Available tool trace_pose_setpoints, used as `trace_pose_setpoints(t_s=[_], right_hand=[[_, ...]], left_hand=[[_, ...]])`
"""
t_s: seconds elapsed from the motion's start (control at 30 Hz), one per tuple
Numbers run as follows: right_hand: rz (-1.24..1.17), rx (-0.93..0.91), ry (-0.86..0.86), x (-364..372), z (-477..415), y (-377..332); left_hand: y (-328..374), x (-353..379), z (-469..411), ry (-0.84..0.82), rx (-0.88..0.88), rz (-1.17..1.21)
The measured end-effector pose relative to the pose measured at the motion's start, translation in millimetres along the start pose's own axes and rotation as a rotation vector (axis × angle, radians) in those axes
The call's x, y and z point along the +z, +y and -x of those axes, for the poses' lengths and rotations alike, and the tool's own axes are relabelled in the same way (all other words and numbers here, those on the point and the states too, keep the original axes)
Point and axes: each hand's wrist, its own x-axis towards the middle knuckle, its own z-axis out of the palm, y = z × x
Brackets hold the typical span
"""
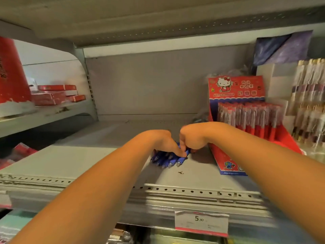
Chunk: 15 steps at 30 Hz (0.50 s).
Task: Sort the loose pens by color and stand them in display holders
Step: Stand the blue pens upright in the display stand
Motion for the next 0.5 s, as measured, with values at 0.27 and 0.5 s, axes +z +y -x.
trace_pose_setpoints(t_s=[0.27, 0.5], right_hand=[[-0.107, 0.136, 0.049, 6.4, -13.2, -6.4], [-0.009, 0.311, 0.077, 12.0, -6.4, -19.0]], left_hand=[[0.6, -2.9, -15.2, -0.153, 0.011, 0.021], [5.8, -4.0, -12.4, -0.23, 0.043, -0.127]])
